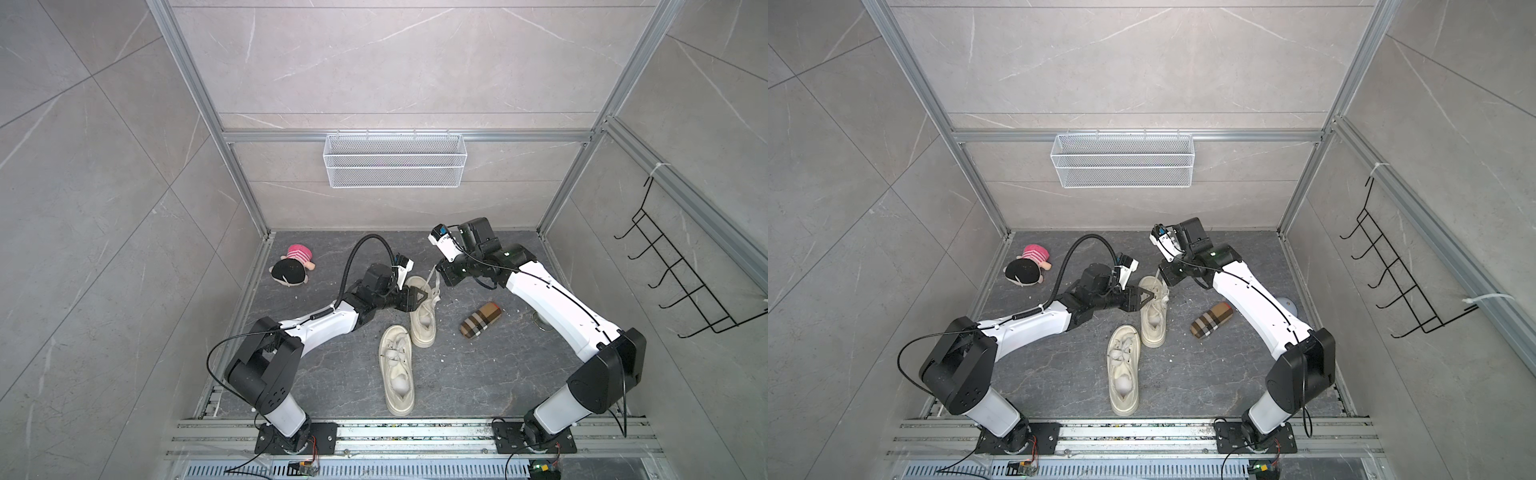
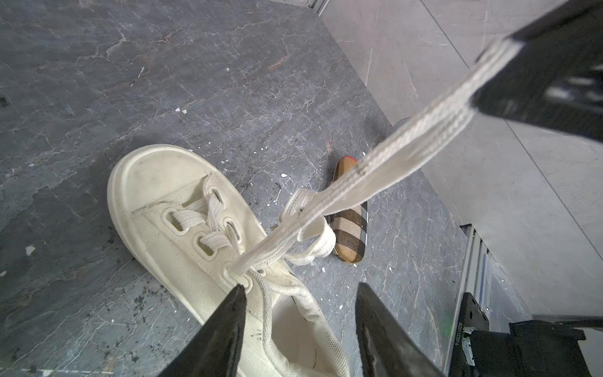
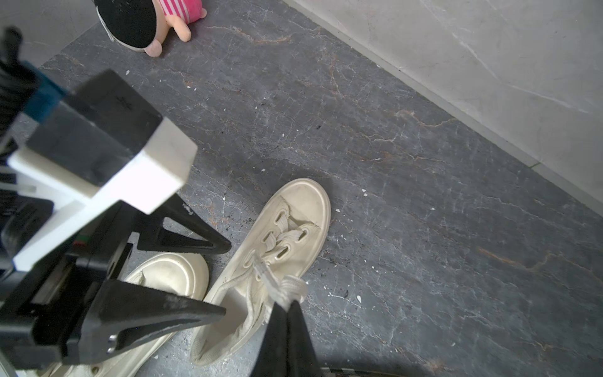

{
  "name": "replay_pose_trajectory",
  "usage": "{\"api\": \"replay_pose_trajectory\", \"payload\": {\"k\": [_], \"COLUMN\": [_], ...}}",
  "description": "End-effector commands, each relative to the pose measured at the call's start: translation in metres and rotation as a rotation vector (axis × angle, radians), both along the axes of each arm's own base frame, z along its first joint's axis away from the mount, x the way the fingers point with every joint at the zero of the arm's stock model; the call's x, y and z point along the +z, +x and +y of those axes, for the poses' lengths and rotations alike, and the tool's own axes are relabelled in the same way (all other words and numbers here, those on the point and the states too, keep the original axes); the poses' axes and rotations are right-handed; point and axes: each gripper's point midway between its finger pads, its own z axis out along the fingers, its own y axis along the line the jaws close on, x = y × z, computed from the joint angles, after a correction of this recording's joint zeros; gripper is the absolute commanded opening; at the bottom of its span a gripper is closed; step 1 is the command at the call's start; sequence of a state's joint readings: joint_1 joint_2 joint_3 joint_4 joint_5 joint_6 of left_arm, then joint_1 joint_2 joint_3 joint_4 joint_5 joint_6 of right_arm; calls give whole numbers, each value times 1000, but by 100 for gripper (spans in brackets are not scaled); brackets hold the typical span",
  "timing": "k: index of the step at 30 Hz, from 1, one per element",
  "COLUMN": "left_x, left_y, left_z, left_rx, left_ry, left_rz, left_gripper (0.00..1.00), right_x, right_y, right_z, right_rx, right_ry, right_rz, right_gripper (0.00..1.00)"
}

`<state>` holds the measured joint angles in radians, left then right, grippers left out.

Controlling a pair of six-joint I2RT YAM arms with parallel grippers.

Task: Remove the insole from the shoe
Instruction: Untie the shoelace on the shoe.

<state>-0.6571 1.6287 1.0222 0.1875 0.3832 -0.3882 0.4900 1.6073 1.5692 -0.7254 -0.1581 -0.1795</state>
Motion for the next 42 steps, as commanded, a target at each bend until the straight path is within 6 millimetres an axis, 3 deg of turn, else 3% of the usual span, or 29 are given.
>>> {"api": "replay_pose_trajectory", "payload": {"k": [1,5,8,12,15,21,25,28,33,37,39,42], "left_x": [33,33,35,40,45,49,51,52,50,51,51,52], "left_y": [13,25,33,36,35,33,33,34,34,33,32,30], "left_z": [-16,-28,-36,-42,-40,-35,-35,-36,-36,-33,-31,-28], "left_rx": [-58,-68,-81,-100,-94,-92,-88,-87,-84,-76,-70,-65], "left_ry": [-64,-73,-86,-99,-100,-85,-91,-96,-95,-90,-86,-82], "left_rz": [-78,-81,-86,-95,-119,-129,-129,-130,-122,-124,-130,-135], "left_gripper": [57,55,49,21,2,0,0,0,0,0,0,0], "right_x": [17,14,12,9,3,-31,-61,-85,-105,-114,-113,-98], "right_y": [-6,-8,-10,-12,-12,-14,-23,-24,-7,3,5,7], "right_z": [3,5,6,4,-5,-32,-26,-18,-5,-6,-10,-16], "right_rx": [15,19,22,11,-19,-64,-14,-4,-31,-65,-84,-106], "right_ry": [47,57,62,58,45,79,120,157,176,156,138,125], "right_rz": [-12,4,16,27,20,41,95,139,136,134,118,80], "right_gripper": [0,0,0,0,15,49,62,64,61,47,37,7]}}
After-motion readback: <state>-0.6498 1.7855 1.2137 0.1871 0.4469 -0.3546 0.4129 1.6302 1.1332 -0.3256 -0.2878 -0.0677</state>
